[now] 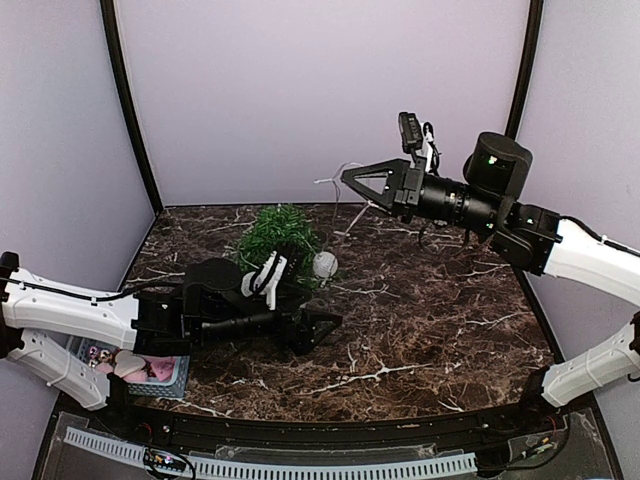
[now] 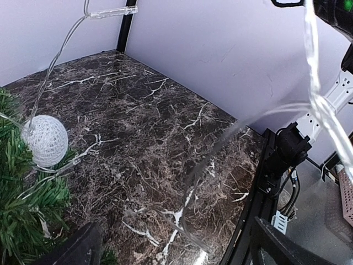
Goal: Decorate the small christmas tree
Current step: Wrap the side of the string light in the gap of the branches.
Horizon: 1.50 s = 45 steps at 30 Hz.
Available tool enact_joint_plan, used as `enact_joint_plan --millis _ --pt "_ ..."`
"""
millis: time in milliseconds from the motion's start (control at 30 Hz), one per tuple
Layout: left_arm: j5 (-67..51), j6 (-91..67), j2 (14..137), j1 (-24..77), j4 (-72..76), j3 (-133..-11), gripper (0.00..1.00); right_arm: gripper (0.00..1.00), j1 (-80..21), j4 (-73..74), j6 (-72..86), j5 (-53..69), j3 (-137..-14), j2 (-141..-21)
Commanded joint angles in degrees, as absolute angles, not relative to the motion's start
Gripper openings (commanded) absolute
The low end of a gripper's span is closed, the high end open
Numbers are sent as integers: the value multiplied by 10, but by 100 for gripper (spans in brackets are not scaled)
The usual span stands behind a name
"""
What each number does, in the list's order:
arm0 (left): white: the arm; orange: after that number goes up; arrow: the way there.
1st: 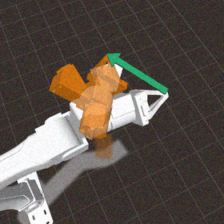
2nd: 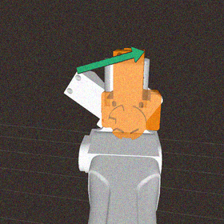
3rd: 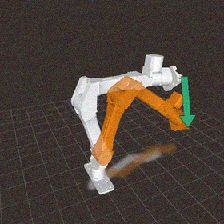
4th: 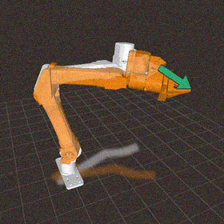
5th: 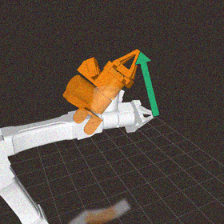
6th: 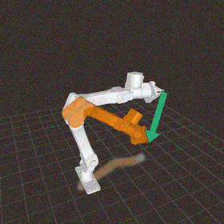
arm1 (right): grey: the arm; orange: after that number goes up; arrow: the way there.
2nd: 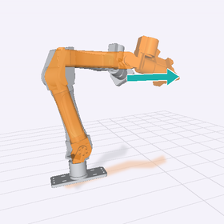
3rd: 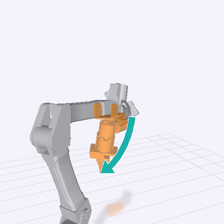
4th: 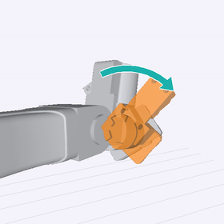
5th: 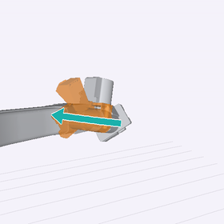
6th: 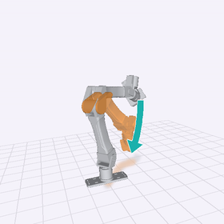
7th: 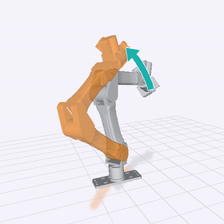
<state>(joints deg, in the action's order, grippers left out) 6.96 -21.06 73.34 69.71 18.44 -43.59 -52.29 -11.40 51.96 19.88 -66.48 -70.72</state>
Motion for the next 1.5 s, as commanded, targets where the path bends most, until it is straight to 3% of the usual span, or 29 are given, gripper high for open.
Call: enact_joint_plan --millis 0,100,133,167,233,300,367,533,667,800,900,1067,1267,1467 --pt "93 -214 756 700 242 -464 95 0 -530 -146 526 201 -680 -700" --pt "103 -217 772 700 249 -472 83 0 -530 -147 526 201 -677 -697" --pt "105 -218 775 700 249 -473 67 0 -531 -146 526 200 -676 -696" --pt "105 -220 775 700 252 -473 58 0 -531 -146 525 199 -675 -694" --pt "102 -226 771 700 259 -466 26 0 -531 -141 523 194 -673 -692" --pt "101 -233 757 700 268 -450 9 0 -531 -136 520 189 -670 -690" --pt "105 -240 735 700 266 -433 1 0 -531 -134 518 186 -667 -689" --pt "143 -252 650 700 172 -424 0 0 -531 -110 507 174 -663 -693" --pt "195 -268 580 700 -16 -456 0 0 -531 -74 489 172 -666 -699" --pt "231 -291 505 700 -111 -459 0 3 -531 -59 480 179 -657 -703" --pt "259 -304 471 698 -175 -475 0 13 -531 -59 478 193 -653 -709" --pt "336 -323 443 697 -332 -543 0 42 -533 -49 466 200 -656 -718" --pt "411 -339 401 696 -447 -605 0 67 -533 -14 438 156 -663 -725" --pt "449 -325 380 696 -509 -634 0 79 -533 -2 409 119 -671 -734"
